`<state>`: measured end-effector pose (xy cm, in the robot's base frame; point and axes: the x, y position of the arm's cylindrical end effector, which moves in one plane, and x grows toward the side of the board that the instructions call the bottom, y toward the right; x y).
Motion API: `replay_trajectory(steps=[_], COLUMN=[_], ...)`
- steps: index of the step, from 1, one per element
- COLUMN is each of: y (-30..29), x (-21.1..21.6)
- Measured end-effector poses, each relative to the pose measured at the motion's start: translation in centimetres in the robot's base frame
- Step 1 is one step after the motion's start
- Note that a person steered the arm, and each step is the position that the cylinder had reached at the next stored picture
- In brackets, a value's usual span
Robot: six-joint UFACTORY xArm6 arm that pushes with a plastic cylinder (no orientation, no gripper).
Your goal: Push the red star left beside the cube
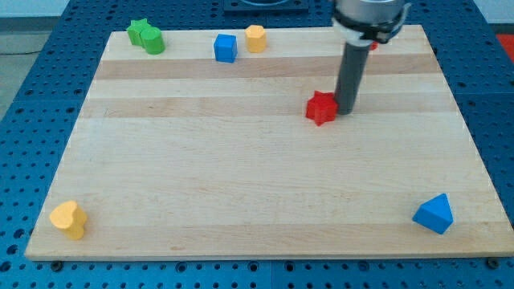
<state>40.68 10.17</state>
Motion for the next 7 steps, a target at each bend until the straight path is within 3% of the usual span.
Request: replay_trajectory(steps=[2,5,7], y=[-7.7,-16.3,-19.2], x=[1.3,-7.7,-11.0])
